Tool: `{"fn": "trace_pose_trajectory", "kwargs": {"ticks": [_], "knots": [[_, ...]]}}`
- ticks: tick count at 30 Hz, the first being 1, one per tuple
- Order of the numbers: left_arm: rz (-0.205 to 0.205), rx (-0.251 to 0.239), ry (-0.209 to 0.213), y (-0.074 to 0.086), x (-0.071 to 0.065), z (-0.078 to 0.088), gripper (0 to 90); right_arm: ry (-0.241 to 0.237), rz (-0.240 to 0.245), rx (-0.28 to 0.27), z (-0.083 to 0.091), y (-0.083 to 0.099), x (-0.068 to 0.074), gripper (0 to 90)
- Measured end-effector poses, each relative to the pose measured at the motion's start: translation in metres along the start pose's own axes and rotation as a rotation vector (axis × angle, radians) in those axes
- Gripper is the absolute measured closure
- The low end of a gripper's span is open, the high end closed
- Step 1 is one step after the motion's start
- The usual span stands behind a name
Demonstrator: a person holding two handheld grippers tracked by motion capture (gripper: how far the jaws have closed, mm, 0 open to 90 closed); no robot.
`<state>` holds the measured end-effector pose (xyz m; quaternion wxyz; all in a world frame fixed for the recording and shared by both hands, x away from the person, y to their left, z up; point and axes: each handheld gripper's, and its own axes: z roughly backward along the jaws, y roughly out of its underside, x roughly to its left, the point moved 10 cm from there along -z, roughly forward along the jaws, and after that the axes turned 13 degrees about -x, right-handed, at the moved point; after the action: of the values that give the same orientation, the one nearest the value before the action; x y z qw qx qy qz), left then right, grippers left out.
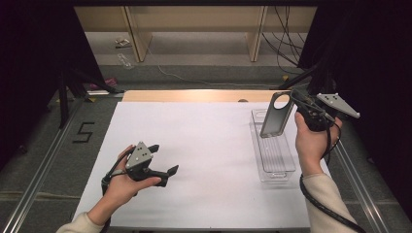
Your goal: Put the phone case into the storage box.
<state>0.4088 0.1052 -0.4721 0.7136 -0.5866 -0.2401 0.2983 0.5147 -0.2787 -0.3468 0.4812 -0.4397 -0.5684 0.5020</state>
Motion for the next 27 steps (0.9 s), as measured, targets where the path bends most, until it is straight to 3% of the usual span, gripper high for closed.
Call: {"fn": "trace_pose_trajectory", "kwargs": {"ticks": [27], "knots": [[0.002,-0.001,-0.002,-0.001,0.000,0.000,3.8,0.008,0.029,0.017,-0.011,0.004,0.002,89.1]]}}
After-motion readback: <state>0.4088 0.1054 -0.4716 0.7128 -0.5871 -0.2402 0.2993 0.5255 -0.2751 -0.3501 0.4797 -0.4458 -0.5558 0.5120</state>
